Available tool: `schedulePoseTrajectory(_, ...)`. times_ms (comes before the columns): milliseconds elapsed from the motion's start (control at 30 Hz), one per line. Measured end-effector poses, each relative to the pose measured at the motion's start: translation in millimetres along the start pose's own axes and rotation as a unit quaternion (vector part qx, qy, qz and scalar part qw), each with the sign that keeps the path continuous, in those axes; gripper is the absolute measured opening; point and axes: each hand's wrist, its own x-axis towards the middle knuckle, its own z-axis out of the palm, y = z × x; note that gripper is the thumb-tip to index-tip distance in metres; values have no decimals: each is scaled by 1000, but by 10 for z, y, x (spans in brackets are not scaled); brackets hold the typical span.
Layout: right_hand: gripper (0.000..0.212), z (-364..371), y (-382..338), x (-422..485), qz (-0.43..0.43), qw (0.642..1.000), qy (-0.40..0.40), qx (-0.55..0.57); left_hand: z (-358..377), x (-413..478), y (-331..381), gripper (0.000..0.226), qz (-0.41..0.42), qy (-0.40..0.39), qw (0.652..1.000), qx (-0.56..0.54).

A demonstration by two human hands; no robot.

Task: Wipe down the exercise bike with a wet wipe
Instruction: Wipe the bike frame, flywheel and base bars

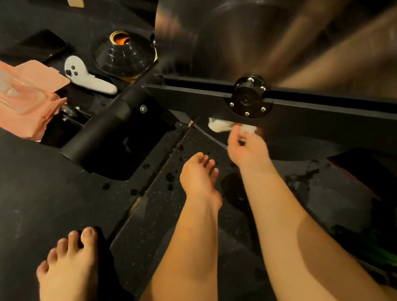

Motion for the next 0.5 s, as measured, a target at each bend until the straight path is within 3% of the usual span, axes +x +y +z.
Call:
schedulePoseTrajectory(33, 45, -168, 1, 65, 2, 999, 35, 11, 30, -18, -28, 16, -12, -4, 1000, -4)
schedulePoseTrajectory(67, 41, -325, 20, 107, 9, 991, 51, 124, 47, -31, -59, 15, -22, -8, 1000, -2)
schedulePoseTrajectory(133, 31, -661, -17, 86, 14, 984, 122, 127, 60, -58, -97, 14, -37, -21, 999, 12)
schedulePoseTrajectory(167, 28, -759, -42, 70, -9, 985, 149, -83, 50, -55, -111, 14, -39, -25, 999, 18)
schedulePoseTrajectory(200, 30, -795, -28, 49, -46, 945, 168, -276, 37, -56, -128, 14, -41, -24, 999, 25)
schedulePoseTrajectory(233, 36, -799, 69, 62, -84, 934, 135, -321, 15, -52, -150, 14, -42, -21, 998, 29)
schedulePoseTrajectory(267, 43, -699, 101, 26, -68, 938, 92, -326, -10, -51, -168, 14, -42, -16, 998, 32)
schedulePoseTrajectory(367, 49, -39, 68, -119, -88, 906, 15, -413, -41, -53, -120, 12, -32, -15, 998, 54)
schedulePoseTrajectory(500, 47, 563, 176, -34, -96, 919, -80, -374, -106, 55, 26, 14, 32, -10, 997, 65)
